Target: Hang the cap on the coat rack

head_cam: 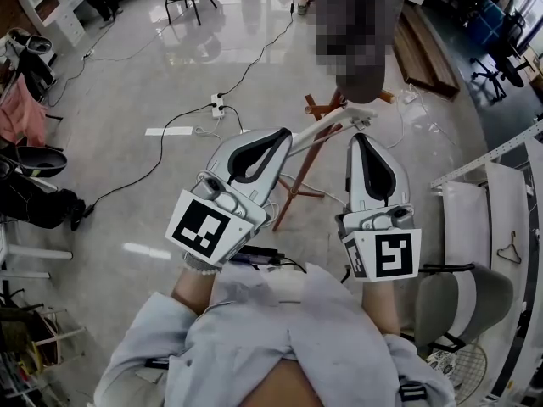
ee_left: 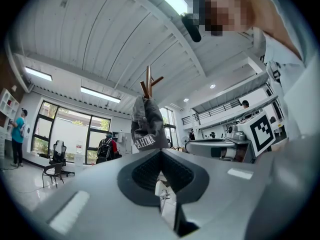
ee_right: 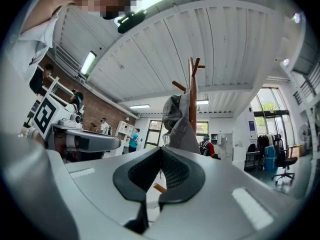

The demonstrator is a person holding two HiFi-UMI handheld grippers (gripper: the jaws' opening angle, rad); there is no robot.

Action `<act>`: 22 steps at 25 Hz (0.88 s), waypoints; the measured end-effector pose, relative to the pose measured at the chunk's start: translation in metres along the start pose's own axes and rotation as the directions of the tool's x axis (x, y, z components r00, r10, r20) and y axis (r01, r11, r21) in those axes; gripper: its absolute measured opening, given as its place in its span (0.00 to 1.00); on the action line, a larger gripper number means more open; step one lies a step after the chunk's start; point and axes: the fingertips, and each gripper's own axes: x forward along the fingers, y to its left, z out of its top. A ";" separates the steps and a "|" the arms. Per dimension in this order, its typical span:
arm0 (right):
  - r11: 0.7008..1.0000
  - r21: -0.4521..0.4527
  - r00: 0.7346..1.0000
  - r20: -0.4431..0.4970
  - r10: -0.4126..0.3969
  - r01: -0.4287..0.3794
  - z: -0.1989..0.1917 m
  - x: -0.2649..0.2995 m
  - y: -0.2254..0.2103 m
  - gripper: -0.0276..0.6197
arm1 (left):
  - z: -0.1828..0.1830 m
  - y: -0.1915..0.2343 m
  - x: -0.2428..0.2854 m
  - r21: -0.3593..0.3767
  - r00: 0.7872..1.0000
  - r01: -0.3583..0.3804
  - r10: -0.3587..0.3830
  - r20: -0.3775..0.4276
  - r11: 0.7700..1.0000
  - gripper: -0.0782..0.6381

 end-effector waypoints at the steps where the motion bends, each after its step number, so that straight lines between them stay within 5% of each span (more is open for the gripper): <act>1: 1.000 0.000 1.000 -0.001 0.001 -0.001 0.000 0.000 0.000 0.05 | -0.001 0.000 0.000 -0.003 1.000 0.000 0.000 -0.002 1.000 0.11; 7: 1.000 0.003 1.000 -0.004 0.005 -0.005 0.000 0.001 0.000 0.05 | 0.003 0.004 0.003 0.003 0.998 -0.006 0.006 0.058 1.000 0.11; 22: 1.000 -0.005 1.000 -0.015 -0.007 0.007 -0.005 0.005 -0.005 0.05 | -0.006 0.001 0.010 -0.019 1.000 0.014 -0.014 -0.007 1.000 0.11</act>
